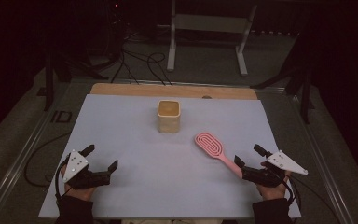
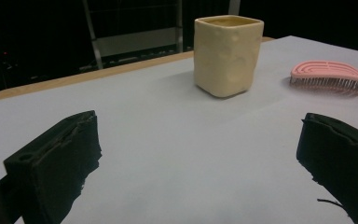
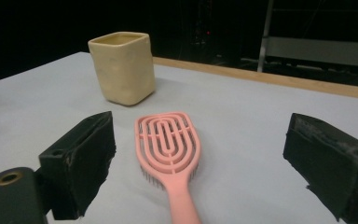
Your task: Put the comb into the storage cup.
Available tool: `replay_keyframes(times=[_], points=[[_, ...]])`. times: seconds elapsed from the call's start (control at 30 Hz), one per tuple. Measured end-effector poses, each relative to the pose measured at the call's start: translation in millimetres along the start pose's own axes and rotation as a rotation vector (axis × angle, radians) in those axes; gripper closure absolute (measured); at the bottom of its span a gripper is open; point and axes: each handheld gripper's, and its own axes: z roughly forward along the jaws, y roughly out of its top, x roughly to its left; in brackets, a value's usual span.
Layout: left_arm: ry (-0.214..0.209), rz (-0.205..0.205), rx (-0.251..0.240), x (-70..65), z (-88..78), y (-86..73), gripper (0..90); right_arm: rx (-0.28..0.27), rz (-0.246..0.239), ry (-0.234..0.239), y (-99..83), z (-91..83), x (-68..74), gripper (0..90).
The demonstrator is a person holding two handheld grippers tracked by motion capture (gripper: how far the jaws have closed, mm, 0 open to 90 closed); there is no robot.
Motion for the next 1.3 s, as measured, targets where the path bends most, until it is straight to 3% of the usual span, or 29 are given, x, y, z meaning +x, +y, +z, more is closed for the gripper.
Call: replay_keyframes(times=[0.33, 0.43, 0.5, 0.8, 1.0, 1.17, 1.23, 1.3], points=[[0.0, 0.007, 0.014, -1.0, 1.9, -0.3, 0.2, 0.058, 0.048, -0.031, -0.9, 4.9, -5.4, 9.2], [0.002, 0.003, 0.011, -0.6, 2.3, -0.7, 0.2, 0.089, 0.092, -0.005, -0.6, 7.5, -9.2, 9.2], [0.004, 0.005, 0.015, -0.4, 2.8, -1.1, 0.2, 0.102, 0.096, -0.006, 0.4, 8.7, -9.2, 9.2], [0.013, 0.01, 0.021, -2.5, 3.3, -1.7, 0.2, 0.15, 0.082, 0.007, 10.0, 11.4, -7.8, 9.0], [0.013, 0.004, 0.023, -1.8, 3.8, -2.6, 0.1, 0.248, 0.031, 0.019, 24.5, 20.8, -4.4, 9.0], [0.01, 0.01, 0.026, -2.4, 4.9, -2.3, 0.1, 0.341, -0.006, 0.061, 38.3, 33.9, 1.3, 9.1], [0.009, 0.01, 0.027, -2.4, 5.4, -2.3, 0.1, 0.377, 0.002, 0.097, 42.2, 39.2, 3.2, 9.2], [0.008, 0.008, 0.027, -2.7, 6.1, -2.3, 0.1, 0.418, -0.02, 0.098, 45.1, 44.5, 5.5, 9.2]])
